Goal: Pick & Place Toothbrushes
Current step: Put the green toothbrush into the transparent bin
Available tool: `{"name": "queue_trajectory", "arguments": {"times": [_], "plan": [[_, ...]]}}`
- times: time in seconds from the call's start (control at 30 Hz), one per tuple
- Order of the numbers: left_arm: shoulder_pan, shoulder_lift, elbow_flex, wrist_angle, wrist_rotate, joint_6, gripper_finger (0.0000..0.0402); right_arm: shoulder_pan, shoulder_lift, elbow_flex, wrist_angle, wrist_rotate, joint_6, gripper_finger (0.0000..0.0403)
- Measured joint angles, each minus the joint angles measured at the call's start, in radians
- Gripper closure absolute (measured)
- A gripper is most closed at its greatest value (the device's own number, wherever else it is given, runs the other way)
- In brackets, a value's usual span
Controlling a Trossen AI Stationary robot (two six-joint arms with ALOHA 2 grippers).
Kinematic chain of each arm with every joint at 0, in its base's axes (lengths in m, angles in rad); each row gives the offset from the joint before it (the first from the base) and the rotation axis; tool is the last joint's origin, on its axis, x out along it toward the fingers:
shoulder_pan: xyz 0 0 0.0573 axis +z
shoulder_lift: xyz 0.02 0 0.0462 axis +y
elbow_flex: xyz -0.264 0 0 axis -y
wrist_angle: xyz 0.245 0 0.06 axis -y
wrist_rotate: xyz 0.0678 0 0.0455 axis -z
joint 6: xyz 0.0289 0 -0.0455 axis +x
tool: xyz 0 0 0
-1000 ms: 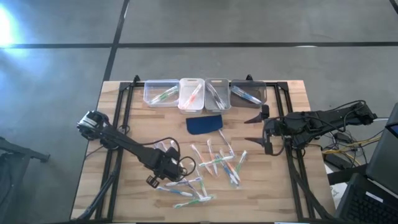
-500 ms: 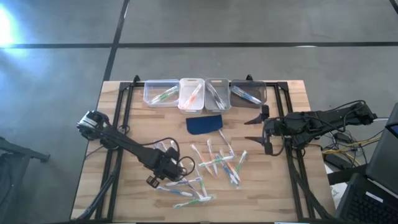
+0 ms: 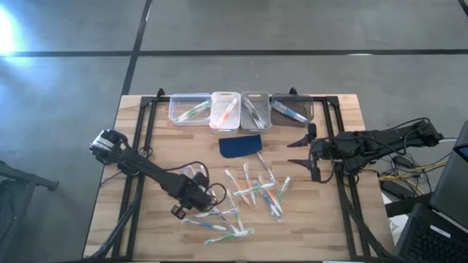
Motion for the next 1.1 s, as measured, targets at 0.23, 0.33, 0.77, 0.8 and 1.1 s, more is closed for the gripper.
{"name": "queue_trajectory", "arguments": {"times": [0.23, 0.33, 0.77, 0.8, 1.1], "plan": [[0.0, -0.003, -0.016, 0.017, -0.006, 0.0, 0.029, 0.0, 0.0, -0.002, 0.0, 0.0, 0.0, 0.0181], [0.0, -0.001, -0.011, 0.016, -0.007, 0.0, 0.0291, 0.0, 0.0, -0.002, 0.0, 0.0, 0.0, 0.0173], [0.0, 0.001, -0.003, 0.016, -0.013, 0.007, 0.0369, 0.0, 0.0, -0.004, 0.0, 0.0, 0.0, 0.0126], [0.0, 0.001, -0.002, 0.016, -0.015, 0.007, 0.0374, 0.0, 0.0, -0.004, 0.0, 0.0, 0.0, 0.0123], [0.0, 0.003, 0.063, -0.117, -0.027, -0.035, 0.0376, 0.0, 0.0, -0.004, 0.0, 0.0, 0.0, 0.0089]]}}
